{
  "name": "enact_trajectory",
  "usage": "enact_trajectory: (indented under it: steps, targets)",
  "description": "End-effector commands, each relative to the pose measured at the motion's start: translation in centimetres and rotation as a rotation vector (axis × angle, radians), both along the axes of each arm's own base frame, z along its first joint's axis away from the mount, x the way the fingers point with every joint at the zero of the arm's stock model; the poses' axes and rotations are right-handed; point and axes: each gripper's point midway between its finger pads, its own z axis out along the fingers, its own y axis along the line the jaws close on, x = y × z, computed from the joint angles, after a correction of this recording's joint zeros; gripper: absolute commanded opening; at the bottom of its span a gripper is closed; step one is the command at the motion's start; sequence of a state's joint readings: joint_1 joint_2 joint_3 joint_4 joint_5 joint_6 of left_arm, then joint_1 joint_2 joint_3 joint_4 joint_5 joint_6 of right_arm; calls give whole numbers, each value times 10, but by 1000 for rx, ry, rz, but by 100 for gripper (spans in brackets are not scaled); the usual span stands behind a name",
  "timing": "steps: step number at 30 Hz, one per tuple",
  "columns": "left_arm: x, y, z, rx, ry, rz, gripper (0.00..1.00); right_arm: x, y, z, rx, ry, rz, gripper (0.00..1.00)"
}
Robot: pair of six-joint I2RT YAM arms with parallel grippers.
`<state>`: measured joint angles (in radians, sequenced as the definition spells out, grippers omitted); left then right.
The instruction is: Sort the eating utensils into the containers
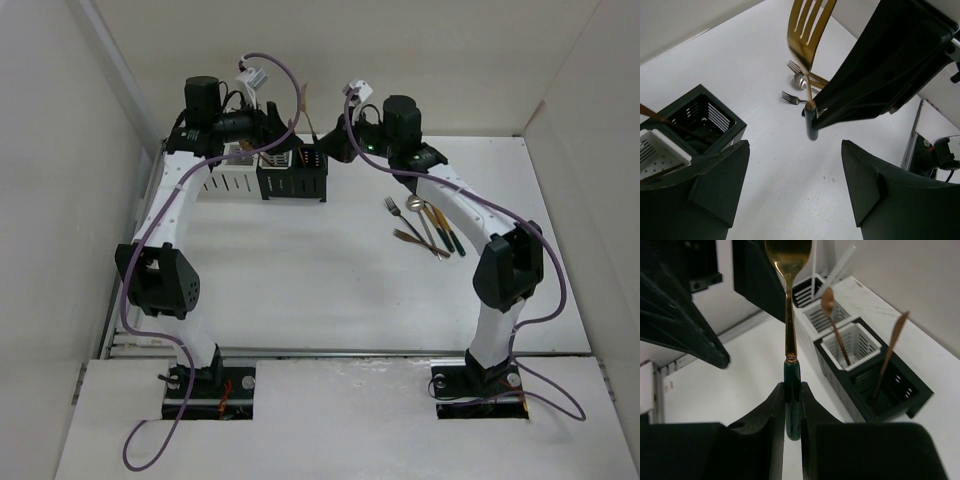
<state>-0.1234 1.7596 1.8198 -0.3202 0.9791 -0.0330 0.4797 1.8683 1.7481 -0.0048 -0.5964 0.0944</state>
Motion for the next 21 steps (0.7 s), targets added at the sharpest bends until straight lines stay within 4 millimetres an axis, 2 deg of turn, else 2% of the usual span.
enact_trajectory:
  steps: [1,3,7,12,15,16,17,18,21]
  targets:
    - [-5,-7,40,-57,-125,-69,70,-15,16,73,160,-141,90,0]
    - [-6,-11,37,-60,-111,-69,67,-24,29,71,168,-130,125,0]
    - [-7,-20,32,-63,-104,-80,66,-32,37,77,186,-145,146,0]
    - [-4,-23,37,-118,-72,-64,63,-32,38,72,181,-135,146,0]
    - [-7,-25,35,-141,-45,-80,59,-32,36,67,176,-124,135,0]
    - [-6,-26,40,-151,-60,-80,57,-32,36,67,176,-124,135,0]
    - [-8,-27,39,-168,-33,-87,51,-31,36,62,171,-115,134,0]
    - [-10,-32,36,-175,-19,-94,48,-34,35,67,175,-123,134,0]
    - [-10,-35,33,-177,-9,-93,47,-37,39,63,171,-114,143,0]
